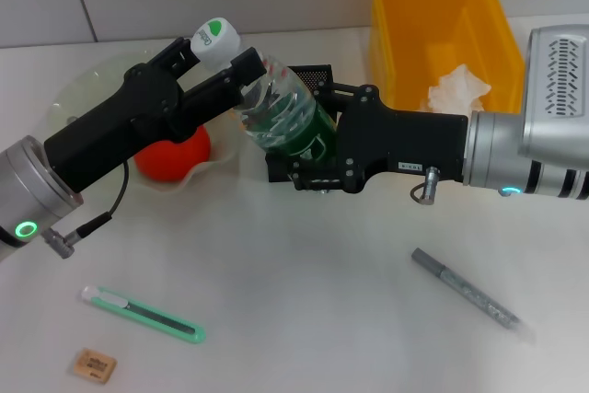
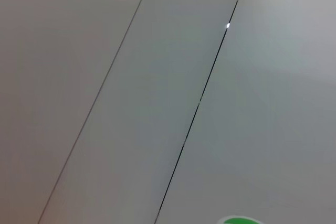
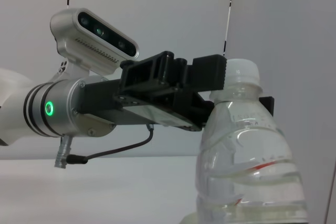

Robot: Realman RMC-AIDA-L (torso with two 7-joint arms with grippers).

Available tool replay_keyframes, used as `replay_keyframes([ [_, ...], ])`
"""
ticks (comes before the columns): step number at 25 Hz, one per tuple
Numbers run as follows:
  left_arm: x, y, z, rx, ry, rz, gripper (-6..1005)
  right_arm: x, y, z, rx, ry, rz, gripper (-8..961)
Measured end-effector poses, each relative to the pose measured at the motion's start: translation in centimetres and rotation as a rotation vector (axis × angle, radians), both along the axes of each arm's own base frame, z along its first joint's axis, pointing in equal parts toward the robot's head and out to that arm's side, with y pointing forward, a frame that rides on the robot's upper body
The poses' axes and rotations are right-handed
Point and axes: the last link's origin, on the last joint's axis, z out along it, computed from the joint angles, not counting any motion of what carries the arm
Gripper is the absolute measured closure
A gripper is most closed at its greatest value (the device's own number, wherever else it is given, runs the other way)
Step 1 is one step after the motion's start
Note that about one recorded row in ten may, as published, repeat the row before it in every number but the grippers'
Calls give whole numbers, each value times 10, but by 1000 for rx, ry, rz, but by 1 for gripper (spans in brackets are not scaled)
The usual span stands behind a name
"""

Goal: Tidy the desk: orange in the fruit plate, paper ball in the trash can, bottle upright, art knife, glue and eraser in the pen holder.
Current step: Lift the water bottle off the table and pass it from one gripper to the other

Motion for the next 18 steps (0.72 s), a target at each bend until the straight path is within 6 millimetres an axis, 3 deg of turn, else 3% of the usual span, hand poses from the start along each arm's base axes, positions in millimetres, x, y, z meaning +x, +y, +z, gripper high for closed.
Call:
replay_keyframes([
  [12, 3, 3, 0, -2, 0, -6, 316, -2, 0, -2, -6, -8, 7, 191],
  [17, 3, 3, -1, -4, -1, -2, 561, -2, 0, -2, -6, -9, 8, 191],
  [18, 3, 3, -1, -5, -1, -1, 562, -2, 0, -2, -6, -9, 8, 191],
])
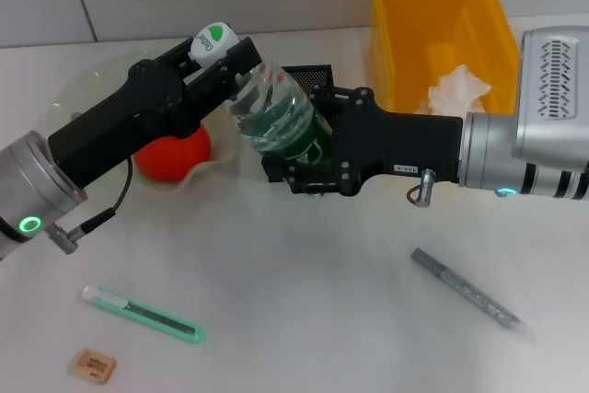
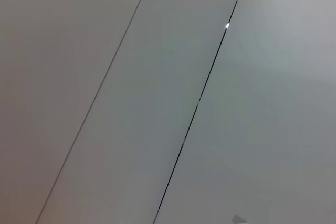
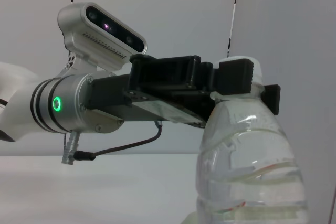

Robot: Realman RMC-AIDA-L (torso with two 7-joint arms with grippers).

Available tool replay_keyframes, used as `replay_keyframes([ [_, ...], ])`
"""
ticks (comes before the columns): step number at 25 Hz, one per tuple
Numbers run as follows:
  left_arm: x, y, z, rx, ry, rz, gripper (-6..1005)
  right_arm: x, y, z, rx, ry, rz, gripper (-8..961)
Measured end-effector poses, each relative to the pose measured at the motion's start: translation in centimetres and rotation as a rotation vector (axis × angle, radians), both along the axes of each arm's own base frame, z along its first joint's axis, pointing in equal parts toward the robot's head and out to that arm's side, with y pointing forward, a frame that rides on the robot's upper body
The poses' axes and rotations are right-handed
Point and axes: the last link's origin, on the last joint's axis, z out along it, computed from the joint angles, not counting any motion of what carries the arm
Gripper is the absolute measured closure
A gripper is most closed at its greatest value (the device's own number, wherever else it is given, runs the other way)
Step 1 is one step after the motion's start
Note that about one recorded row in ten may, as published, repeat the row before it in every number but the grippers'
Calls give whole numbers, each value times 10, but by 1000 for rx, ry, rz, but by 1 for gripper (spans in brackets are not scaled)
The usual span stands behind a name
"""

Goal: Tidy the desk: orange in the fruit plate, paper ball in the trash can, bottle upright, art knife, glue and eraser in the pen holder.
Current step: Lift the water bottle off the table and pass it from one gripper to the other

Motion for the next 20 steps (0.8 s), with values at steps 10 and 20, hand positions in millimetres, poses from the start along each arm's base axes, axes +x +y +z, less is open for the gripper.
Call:
replay_keyframes([
  [10, 1, 0, -1, 9, 10, -15, 567, -1, 1, 0, 1, 0, 3, 192],
  [20, 1, 0, 0, 13, 9, -17, 567, 0, 0, -3, -5, -4, -2, 193],
])
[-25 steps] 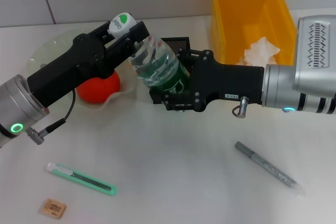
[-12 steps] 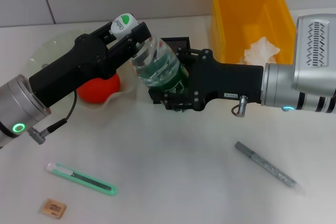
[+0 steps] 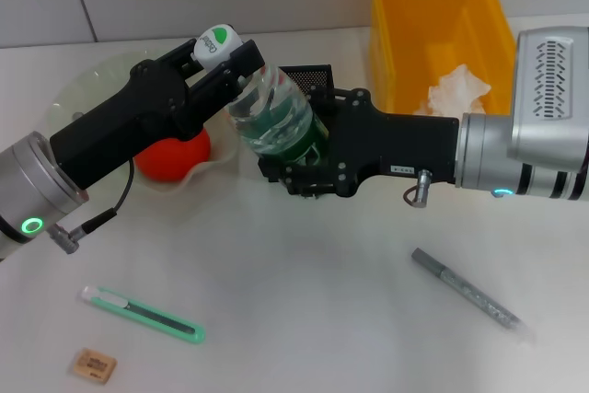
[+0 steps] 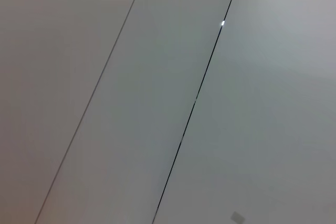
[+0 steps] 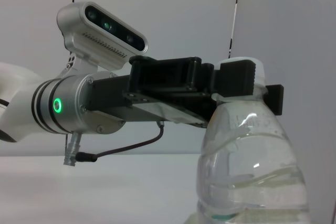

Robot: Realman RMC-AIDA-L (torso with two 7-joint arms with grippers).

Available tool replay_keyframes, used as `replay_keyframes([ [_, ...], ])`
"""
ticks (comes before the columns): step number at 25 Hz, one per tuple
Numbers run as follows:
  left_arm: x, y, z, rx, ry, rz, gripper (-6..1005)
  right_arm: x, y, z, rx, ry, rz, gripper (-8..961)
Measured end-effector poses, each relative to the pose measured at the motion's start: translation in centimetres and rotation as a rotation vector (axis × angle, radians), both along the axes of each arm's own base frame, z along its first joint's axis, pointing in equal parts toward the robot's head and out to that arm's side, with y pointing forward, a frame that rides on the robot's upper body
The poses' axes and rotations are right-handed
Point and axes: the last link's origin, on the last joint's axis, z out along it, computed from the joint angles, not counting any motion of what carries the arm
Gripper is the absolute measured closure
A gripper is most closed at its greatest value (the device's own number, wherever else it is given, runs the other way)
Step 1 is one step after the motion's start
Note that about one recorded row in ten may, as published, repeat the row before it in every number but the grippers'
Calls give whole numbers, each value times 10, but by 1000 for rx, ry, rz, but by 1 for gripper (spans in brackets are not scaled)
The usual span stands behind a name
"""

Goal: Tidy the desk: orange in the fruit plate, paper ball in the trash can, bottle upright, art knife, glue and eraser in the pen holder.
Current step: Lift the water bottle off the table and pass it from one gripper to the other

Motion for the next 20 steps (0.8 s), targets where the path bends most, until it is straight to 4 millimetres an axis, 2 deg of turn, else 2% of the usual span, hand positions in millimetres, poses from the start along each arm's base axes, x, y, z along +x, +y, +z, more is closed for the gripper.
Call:
replay_keyframes([
  [13, 1, -1, 2, 5, -15, -5, 567, 0, -1, 1, 3, 27, -9, 195],
  [20, 2, -1, 2, 4, -17, -9, 566, -2, -3, -6, -18, -1, 2, 194],
])
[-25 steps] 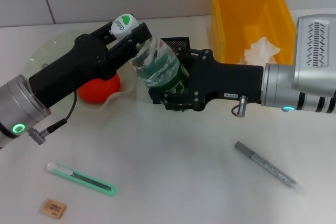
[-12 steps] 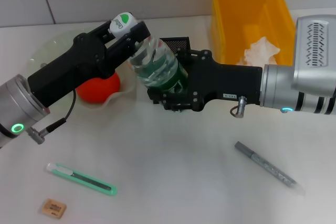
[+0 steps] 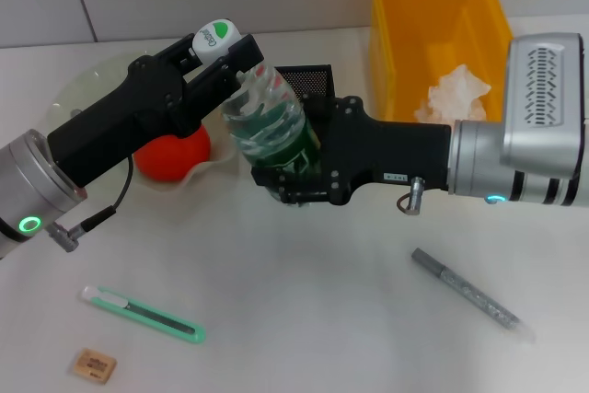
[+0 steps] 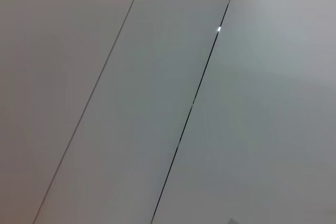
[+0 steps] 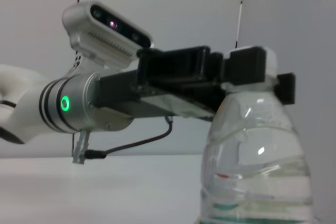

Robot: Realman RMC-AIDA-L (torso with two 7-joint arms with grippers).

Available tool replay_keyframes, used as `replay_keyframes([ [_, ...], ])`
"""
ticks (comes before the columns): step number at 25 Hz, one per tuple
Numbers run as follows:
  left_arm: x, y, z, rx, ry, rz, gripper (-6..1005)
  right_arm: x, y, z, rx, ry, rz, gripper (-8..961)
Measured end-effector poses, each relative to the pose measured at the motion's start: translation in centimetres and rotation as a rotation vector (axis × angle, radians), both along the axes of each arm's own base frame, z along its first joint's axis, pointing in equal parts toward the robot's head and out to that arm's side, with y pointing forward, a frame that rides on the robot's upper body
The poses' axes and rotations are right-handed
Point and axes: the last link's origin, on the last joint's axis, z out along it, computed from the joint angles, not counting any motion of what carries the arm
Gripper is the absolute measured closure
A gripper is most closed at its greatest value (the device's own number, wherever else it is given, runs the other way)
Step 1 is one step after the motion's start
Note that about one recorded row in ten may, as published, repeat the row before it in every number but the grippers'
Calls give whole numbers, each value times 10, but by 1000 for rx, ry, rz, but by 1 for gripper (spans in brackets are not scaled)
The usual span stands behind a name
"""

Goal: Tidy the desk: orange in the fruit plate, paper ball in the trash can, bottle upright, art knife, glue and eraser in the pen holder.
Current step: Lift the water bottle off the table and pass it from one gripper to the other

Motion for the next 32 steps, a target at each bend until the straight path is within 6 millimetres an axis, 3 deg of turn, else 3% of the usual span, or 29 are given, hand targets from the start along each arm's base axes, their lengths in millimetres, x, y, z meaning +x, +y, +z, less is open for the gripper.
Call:
replay_keyframes([
  [32, 1, 1, 0, 10, 1, -8, 566, 3, 0, -8, -1, -36, -24, 186],
])
